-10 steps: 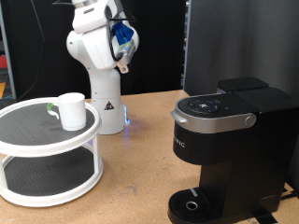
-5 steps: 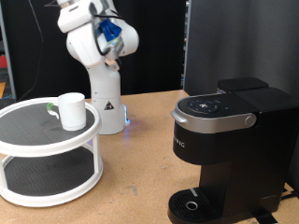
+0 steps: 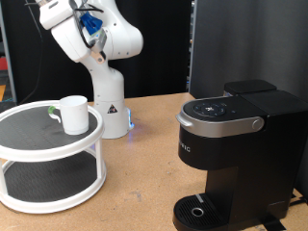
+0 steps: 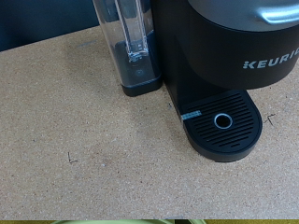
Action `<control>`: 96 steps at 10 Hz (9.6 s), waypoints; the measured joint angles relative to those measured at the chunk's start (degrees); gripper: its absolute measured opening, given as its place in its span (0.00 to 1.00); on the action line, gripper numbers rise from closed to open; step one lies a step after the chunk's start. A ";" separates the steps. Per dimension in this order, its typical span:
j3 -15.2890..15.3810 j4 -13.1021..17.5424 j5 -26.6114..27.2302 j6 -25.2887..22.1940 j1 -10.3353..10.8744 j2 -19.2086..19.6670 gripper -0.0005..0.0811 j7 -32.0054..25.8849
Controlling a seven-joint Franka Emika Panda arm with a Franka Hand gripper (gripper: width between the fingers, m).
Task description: Make a cup of coffee with the keurig machine
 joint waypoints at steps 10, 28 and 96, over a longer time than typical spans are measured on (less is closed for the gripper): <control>-9.30 2.37 -4.98 -12.38 -1.77 -5.13 0.02 -16.05; -15.92 -3.14 -8.23 -9.79 -8.76 -10.80 0.02 -18.55; -6.66 -21.58 14.99 37.55 5.04 -3.87 0.09 -3.79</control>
